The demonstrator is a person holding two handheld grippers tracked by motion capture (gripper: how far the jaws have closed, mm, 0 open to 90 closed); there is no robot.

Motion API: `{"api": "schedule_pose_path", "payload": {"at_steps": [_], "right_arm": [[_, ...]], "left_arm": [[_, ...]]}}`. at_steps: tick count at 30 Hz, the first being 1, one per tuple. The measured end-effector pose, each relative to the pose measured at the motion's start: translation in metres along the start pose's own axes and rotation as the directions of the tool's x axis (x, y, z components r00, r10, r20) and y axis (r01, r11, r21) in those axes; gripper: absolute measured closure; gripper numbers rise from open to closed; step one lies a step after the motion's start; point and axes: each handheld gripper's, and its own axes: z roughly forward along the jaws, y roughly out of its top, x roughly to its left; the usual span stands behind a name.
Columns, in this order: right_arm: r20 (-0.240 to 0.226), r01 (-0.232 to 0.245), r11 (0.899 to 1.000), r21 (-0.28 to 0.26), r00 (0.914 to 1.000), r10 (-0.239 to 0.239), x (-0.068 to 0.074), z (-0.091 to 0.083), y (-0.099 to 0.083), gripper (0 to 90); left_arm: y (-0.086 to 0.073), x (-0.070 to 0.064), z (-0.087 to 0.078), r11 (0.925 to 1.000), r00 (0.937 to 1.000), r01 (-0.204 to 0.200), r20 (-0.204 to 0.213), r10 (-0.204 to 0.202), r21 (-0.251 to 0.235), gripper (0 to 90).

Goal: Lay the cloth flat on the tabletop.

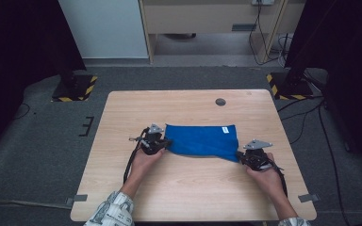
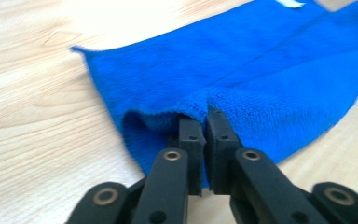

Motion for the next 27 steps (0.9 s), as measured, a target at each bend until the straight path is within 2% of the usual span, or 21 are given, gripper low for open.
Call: {"api": "schedule_pose_path", "payload": {"at_steps": [3, 4, 8, 13, 17, 19, 20, 21, 22, 23, 26, 27], "right_arm": [[0.005, -0.015, 1.000, -0.002, 0.9999, 0.015, -0.002, 0.002, 0.000, 87.8], [0.007, -0.015, 1.000, -0.006, 0.9999, 0.015, -0.003, 0.003, 0.000, 87.7], [0.013, -0.016, 1.000, -0.005, 0.9998, 0.016, -0.004, 0.004, -0.001, 87.7], [0.019, -0.018, 1.000, -0.008, 0.9997, 0.018, -0.004, 0.004, -0.001, 87.2], [0.020, -0.012, 1.000, -0.006, 0.9997, 0.013, -0.004, 0.004, -0.001, 87.3], [0.023, -0.009, 1.000, -0.004, 0.9997, 0.009, -0.003, 0.004, -0.001, 87.3], [0.023, -0.009, 1.000, -0.004, 0.9997, 0.009, -0.003, 0.004, -0.001, 87.2], [0.023, -0.010, 1.000, -0.002, 0.9997, 0.010, -0.003, 0.004, -0.001, 87.3], [0.024, -0.008, 1.000, -0.002, 0.9997, 0.008, -0.003, 0.004, -0.001, 87.2], [0.023, -0.010, 1.000, -0.002, 0.9997, 0.010, -0.003, 0.004, -0.001, 87.2], [0.023, -0.005, 1.000, -0.002, 0.9997, 0.005, -0.003, 0.004, -0.002, 87.3], [0.023, -0.005, 1.000, -0.002, 0.9997, 0.005, -0.003, 0.004, -0.002, 87.3]], "left_arm": [[-0.002, 0.002, 0.002, 1.0000, 0.9999, -0.003, -0.011, 0.003, 0.003, 77.9], [-0.004, 0.003, 0.001, 0.9998, 0.9995, -0.022, -0.024, 0.022, 0.003, 77.8], [-0.005, 0.004, 0.004, 0.9995, 0.9987, -0.032, -0.039, 0.032, 0.008, 83.2], [-0.008, 0.003, 0.007, 0.9992, 0.9975, -0.036, -0.060, 0.037, 0.018, 78.9], [-0.014, -0.001, -0.011, 0.9990, 0.9924, -0.044, -0.116, 0.043, -0.007, 67.5], [-0.016, -0.001, -0.017, 0.9989, 0.9914, -0.044, -0.124, 0.042, -0.016, 66.8], [-0.018, -0.002, -0.028, 0.9983, 0.9887, -0.047, -0.144, 0.042, -0.034, 66.5], [-0.018, -0.002, -0.028, 0.9983, 0.9887, -0.047, -0.144, 0.042, -0.034, 66.4], [-0.020, -0.004, -0.038, 0.9983, 0.9911, -0.027, -0.131, 0.020, -0.052, 66.9], [-0.022, -0.007, -0.042, 0.9983, 0.9917, -0.028, -0.127, 0.021, -0.052, 67.5], [-0.026, -0.020, -0.045, 0.9972, 0.9932, -0.067, -0.098, 0.064, -0.032, 68.4], [-0.026, -0.020, -0.045, 0.9972, 0.9932, -0.067, -0.098, 0.064, -0.032, 68.3]]}}
